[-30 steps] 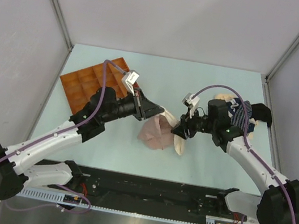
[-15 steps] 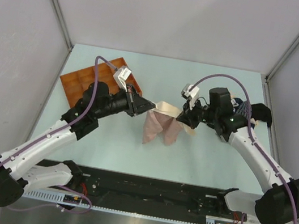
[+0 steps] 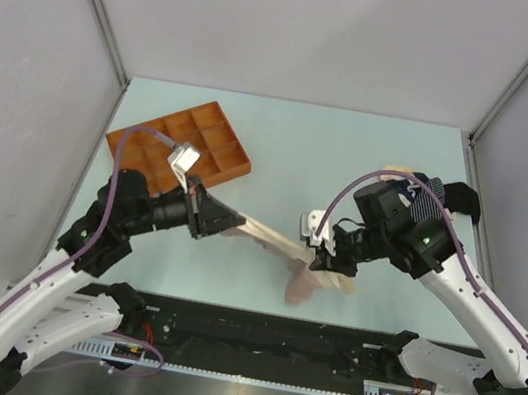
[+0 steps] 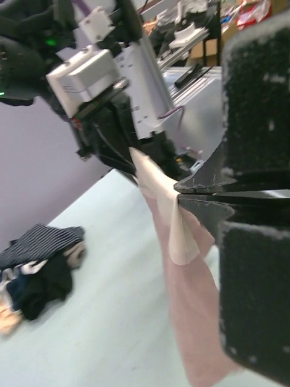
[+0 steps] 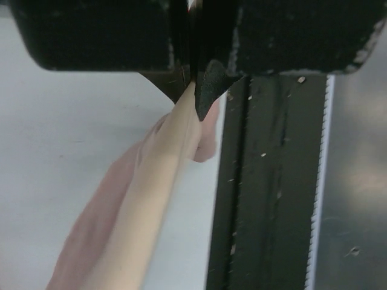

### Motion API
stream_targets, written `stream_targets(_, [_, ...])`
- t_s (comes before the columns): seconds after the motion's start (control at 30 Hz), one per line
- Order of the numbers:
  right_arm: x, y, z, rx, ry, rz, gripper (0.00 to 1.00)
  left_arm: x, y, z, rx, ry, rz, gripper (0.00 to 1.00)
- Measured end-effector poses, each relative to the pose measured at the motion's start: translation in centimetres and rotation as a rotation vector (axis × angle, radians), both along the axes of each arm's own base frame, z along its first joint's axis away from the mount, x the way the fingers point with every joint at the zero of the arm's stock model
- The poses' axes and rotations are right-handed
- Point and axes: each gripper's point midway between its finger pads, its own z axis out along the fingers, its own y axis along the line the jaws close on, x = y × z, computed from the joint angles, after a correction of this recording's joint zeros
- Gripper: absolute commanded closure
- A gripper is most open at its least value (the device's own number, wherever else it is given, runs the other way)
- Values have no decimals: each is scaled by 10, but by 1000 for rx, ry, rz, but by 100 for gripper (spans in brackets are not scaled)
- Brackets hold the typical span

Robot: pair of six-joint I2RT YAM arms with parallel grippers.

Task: Roll the underwear
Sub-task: Flatten out the underwear at the center of the board.

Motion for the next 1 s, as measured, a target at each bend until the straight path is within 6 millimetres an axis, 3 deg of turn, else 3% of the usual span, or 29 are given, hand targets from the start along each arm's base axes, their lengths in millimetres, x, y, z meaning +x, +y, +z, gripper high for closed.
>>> stream_targets(0.1, [-23, -8, -4, -34, 46, 54, 97, -28, 12, -14, -2, 50, -35, 100])
stream_targets(0.17, [-27, -10, -5, -36, 63, 54, 95, -38, 18, -20, -5, 73, -39, 100])
stream_targets(0.23, [-20, -7, -8, -43, 85, 26, 96, -41, 20, -25, -15, 85, -36, 100])
stream_targets(0.3, [-3, -3, -20, -68, 117, -21, 97, -33, 17, -44, -5, 123, -15, 100])
stream_targets(0.4, [48, 4, -56, -121, 195, -147, 76, 0, 8, -98, 71, 240, 71, 100])
stream_targets(0.43, [65, 4, -71, -146, 220, -191, 55, 13, 4, -113, 96, 274, 102, 100])
stream_targets(0.5, [106, -4, -110, -212, 276, -309, 46, 52, 1, -147, 151, 340, 196, 98])
stream_targets(0.53, [125, -10, -128, -254, 292, -365, 36, 72, 2, -171, 193, 385, 251, 91])
stream_targets(0.57, [144, -16, -143, -291, 300, -421, 35, 92, 5, -190, 228, 415, 312, 77])
stream_targets(0.6, [164, -20, -154, -316, 297, -476, 32, 110, 9, -209, 267, 438, 366, 72])
stream_targets(0.63, [182, -24, -162, -336, 280, -527, 24, 126, 13, -223, 307, 454, 416, 67])
stream_targets(0.67, [200, -29, -167, -351, 249, -582, 23, 139, 16, -230, 332, 456, 447, 55])
stream_targets(0.73, [219, -42, -164, -351, 216, -656, 20, 167, 17, -225, 355, 421, 500, 44])
stream_targets(0.77, [226, -47, -158, -340, 199, -686, 20, 179, 15, -213, 345, 384, 514, 36])
stream_targets(0.83, [235, -56, -142, -300, 176, -716, 22, 197, 11, -181, 321, 291, 530, 32])
stream_targets(0.9, [235, -61, -120, -237, 162, -703, 23, 203, 12, -156, 300, 219, 540, 29])
stream_targets(1.0, [218, -54, -90, -137, 142, -609, 31, 196, 24, -135, 315, 141, 557, 29])
